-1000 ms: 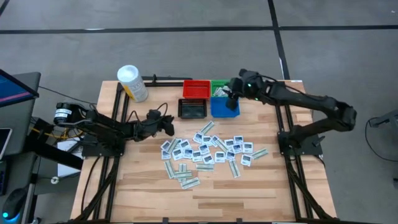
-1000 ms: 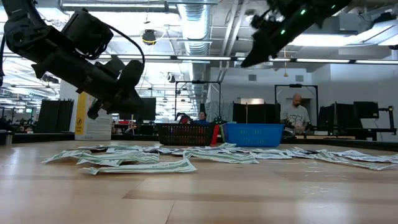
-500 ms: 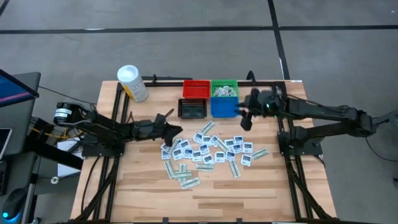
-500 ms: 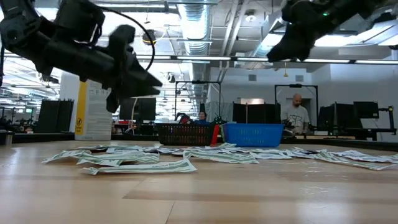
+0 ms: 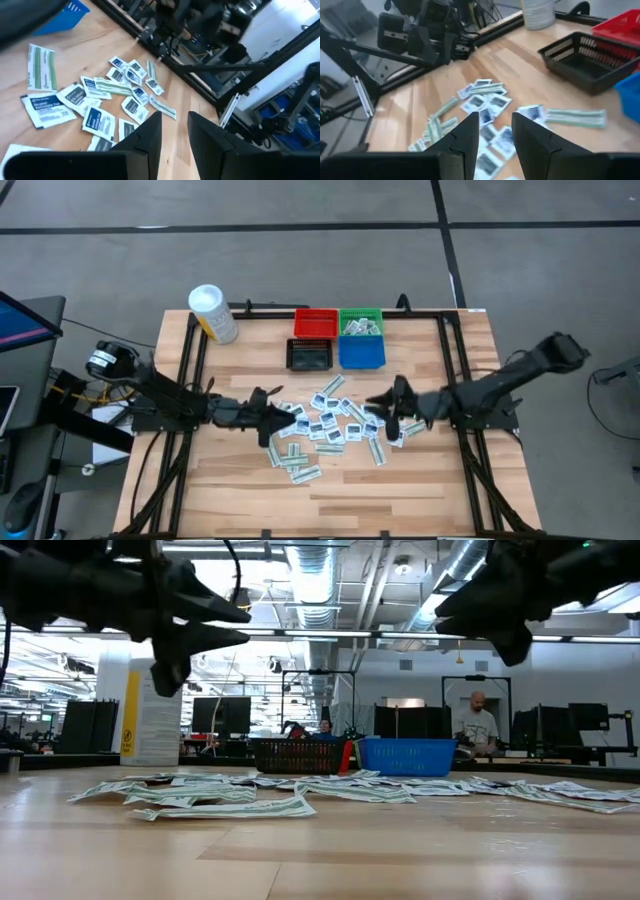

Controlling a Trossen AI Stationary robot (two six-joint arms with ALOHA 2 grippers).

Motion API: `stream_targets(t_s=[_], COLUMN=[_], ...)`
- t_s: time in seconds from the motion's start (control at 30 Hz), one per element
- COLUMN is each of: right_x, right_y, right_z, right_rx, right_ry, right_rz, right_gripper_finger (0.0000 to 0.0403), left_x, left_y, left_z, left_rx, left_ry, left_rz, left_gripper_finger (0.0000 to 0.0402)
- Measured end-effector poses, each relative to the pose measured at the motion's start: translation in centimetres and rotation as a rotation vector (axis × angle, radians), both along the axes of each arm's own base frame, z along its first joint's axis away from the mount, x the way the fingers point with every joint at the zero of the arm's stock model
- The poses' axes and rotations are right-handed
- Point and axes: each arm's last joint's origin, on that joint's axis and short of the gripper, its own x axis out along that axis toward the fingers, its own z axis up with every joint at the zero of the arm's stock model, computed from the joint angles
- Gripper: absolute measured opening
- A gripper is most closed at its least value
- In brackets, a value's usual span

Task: Pick & Place First Aid Supplies
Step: Put the bandage into the red basket

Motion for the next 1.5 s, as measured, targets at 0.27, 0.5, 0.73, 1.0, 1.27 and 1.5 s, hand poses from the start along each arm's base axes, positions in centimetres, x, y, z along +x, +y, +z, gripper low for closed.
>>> stream_targets(t_s=[0.27, 0.5, 0.73, 1.0, 1.27, 1.5], right_x=[1.1, 2.6, 5.5, 6.3, 7.4, 9.4], right_y=[6.3, 9.8, 11.6, 9.9, 9.4, 9.4], right_z=[-3.9, -5.8, -5.4, -2.9, -1.6, -0.8], right_rx=[0.097, 0.077, -0.085, -0.238, -0.211, -0.136], right_ry=[-0.073, -0.01, 0.239, 0.681, 0.661, 0.482], right_rz=[0.047, 0.147, 0.28, 0.174, 0.144, 0.141], right_gripper_finger=[0.0111, 0.0111, 0.0111, 0.0111, 0.0111, 0.0111], left_x=[-0.9, -1.8, -4.1, -5.7, -6.4, -6.5], left_y=[-2.0, -3.8, -4.0, -3.2, -2.6, -2.4], left_z=[0.0, -0.1, -2.3, -4.0, -4.8, -4.9], left_rx=[-0.056, -0.049, -0.05, -0.149, -0.126, -0.113], left_ry=[-0.005, 0.001, 0.082, 0.148, 0.173, 0.167], left_rz=[-0.02, -0.108, -0.148, -0.111, -0.085, -0.046], left_gripper_finger=[0.0095, 0.0095, 0.0095, 0.0095, 0.0095, 0.0095])
